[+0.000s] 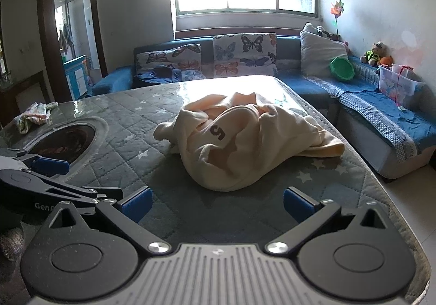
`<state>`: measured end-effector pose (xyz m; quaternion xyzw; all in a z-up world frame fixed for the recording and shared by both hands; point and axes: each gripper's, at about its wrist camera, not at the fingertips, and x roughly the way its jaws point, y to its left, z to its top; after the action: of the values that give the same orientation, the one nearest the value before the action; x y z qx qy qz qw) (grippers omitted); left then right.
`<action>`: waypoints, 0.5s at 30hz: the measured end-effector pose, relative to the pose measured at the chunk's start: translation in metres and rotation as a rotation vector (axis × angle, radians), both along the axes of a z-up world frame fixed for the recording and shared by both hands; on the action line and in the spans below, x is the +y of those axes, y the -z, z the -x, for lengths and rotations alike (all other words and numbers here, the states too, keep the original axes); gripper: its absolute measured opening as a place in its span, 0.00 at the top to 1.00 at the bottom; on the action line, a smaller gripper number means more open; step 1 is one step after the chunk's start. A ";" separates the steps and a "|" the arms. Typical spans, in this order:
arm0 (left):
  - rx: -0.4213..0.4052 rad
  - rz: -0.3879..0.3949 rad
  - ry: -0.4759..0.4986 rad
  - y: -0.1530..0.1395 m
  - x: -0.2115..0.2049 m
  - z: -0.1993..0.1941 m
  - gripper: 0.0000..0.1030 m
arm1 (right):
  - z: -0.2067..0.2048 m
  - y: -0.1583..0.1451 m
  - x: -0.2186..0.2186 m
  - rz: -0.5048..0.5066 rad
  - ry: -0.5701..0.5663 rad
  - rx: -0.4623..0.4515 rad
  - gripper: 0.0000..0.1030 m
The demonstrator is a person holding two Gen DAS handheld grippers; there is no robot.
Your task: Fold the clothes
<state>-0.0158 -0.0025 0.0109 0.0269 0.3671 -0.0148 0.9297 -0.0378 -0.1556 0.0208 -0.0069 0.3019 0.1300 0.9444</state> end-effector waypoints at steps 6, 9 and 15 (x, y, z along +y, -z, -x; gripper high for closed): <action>-0.002 0.002 -0.005 -0.005 0.002 -0.008 0.00 | -0.006 -0.003 0.001 0.006 -0.004 0.001 0.00; 0.005 0.005 -0.010 -0.006 0.002 -0.014 0.00 | -0.011 -0.002 0.000 0.010 -0.007 0.004 0.00; 0.020 0.001 -0.022 -0.001 -0.001 -0.018 0.00 | -0.016 0.002 -0.001 0.013 -0.016 0.016 0.00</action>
<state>0.0022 -0.0036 0.0114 0.0222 0.3767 -0.0051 0.9260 -0.0220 -0.1571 0.0187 -0.0143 0.3103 0.1356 0.9408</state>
